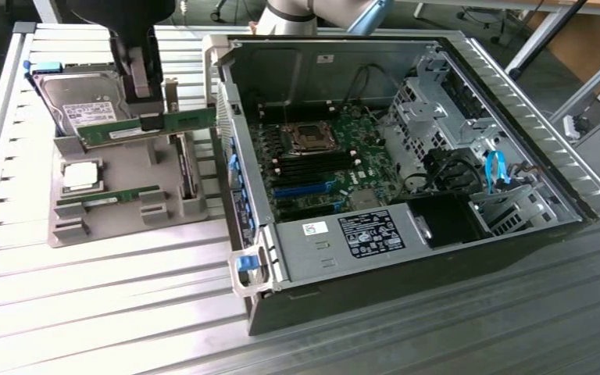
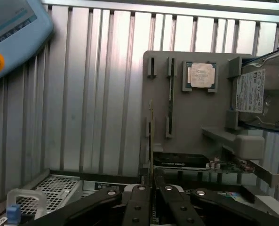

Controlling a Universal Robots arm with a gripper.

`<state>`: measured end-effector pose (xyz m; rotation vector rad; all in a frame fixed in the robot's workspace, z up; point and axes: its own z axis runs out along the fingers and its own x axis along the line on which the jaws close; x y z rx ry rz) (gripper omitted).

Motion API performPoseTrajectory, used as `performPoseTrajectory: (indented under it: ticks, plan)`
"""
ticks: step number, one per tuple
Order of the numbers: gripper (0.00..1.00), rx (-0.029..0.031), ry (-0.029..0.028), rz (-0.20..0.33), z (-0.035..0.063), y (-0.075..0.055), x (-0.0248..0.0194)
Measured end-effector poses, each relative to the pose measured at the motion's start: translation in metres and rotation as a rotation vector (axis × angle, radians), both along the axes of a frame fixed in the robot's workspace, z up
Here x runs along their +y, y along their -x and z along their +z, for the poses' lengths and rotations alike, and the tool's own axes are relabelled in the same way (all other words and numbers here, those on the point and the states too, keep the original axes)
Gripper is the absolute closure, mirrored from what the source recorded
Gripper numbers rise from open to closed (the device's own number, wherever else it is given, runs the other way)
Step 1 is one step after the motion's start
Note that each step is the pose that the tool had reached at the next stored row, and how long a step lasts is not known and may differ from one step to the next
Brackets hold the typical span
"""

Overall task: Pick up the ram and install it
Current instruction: 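Pick up the ram and move it above insertion slot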

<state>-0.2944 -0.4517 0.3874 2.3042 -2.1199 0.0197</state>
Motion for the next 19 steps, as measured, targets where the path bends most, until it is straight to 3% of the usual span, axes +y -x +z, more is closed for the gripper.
performPoseTrajectory:
  ticks: [3,12,19]
  plan:
    - [0.88,0.0000,0.0000,0.000,0.0000,-0.014,0.0000]
    - [0.88,0.0000,0.0018,0.000,-0.0001,-0.038,0.0000]
    - [0.88,0.0001,0.0018,0.000,-0.0001,-0.072,0.0000]
